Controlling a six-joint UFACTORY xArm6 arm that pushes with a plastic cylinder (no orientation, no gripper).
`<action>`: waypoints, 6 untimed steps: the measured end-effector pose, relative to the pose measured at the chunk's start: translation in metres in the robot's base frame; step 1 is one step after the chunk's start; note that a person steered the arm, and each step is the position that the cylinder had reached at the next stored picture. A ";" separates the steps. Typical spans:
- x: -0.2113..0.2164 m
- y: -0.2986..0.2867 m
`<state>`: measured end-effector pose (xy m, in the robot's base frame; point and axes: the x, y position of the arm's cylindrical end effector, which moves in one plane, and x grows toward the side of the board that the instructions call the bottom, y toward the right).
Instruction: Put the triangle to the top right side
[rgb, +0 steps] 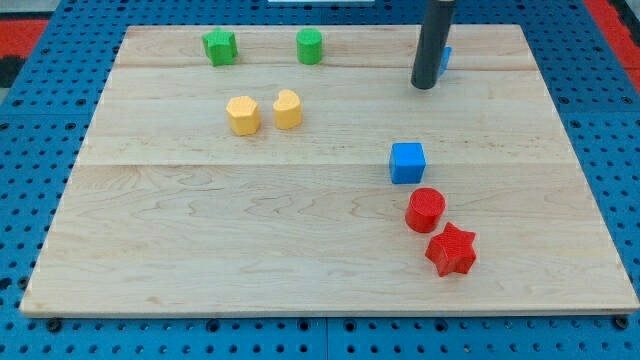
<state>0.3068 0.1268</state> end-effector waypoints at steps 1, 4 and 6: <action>-0.010 0.008; -0.055 0.022; 0.026 0.017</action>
